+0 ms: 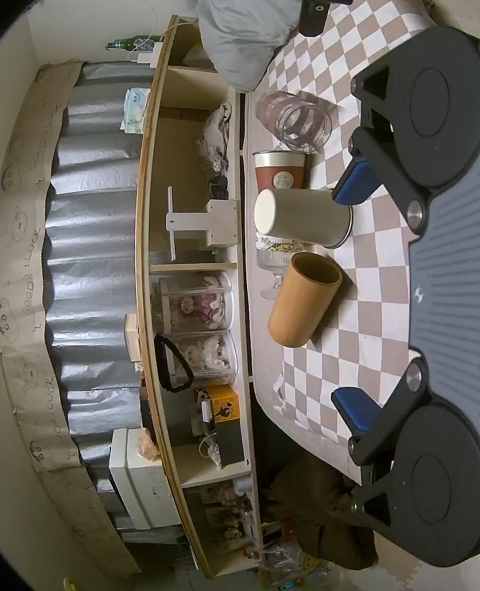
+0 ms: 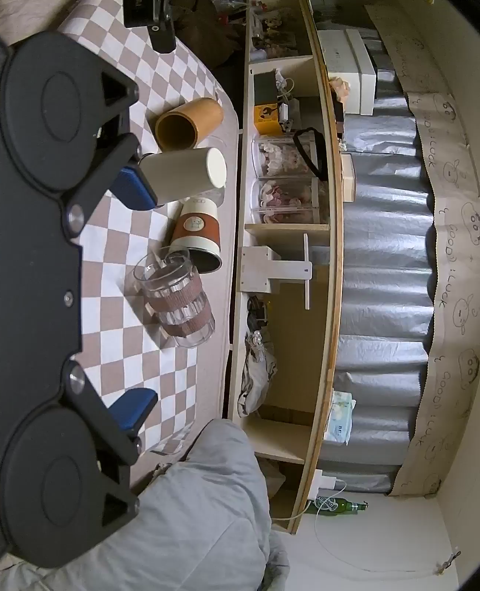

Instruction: Flip cup upright

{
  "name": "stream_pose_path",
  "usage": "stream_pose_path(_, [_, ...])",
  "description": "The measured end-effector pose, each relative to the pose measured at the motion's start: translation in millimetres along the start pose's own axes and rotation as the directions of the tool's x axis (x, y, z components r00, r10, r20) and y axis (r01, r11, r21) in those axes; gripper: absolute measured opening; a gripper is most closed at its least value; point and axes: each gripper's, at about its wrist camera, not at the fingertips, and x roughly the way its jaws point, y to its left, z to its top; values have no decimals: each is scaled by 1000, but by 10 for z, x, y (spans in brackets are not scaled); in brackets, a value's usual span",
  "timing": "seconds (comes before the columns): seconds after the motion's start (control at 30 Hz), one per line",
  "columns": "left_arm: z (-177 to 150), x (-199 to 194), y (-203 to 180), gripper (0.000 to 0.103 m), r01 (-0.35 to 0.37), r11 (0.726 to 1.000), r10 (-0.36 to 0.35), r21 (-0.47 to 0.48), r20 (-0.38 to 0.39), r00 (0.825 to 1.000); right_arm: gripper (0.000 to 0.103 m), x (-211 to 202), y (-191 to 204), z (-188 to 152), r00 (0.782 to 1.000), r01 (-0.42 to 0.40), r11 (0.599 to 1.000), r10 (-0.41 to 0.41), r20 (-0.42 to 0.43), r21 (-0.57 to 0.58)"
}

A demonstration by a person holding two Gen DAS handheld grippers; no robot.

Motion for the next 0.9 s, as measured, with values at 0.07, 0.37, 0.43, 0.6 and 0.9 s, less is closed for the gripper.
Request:
stream_pose_path(0.07, [0,0,1,103,0,1000,0,-3,0,1000,103,0,0,-1,1000,0,1000,0,1,3])
stream_pose_path(0.37, [0,1,-2,103,-3,1000,3,-1,-2,1000,103,-3,4,-4,1000,1,1000,-1,0,-1])
stream_pose_path(0.43, [0,0,-2,103,-2,1000,2,-2,-2,1000,103,-2,5,-5,1000,1,1000,-1,0,-1])
stream_pose_path(0.6, [1,2,-1,103,-1,1000,1,0,-3,1000,103,-1,8,-9,1000,0,1000,0,-1,-2])
stream_pose_path(0.9, [1,2,-2,103,-2,1000,2,-1,-4,1000,103,-3,8,-9,1000,1,1000,-1,-2,-3])
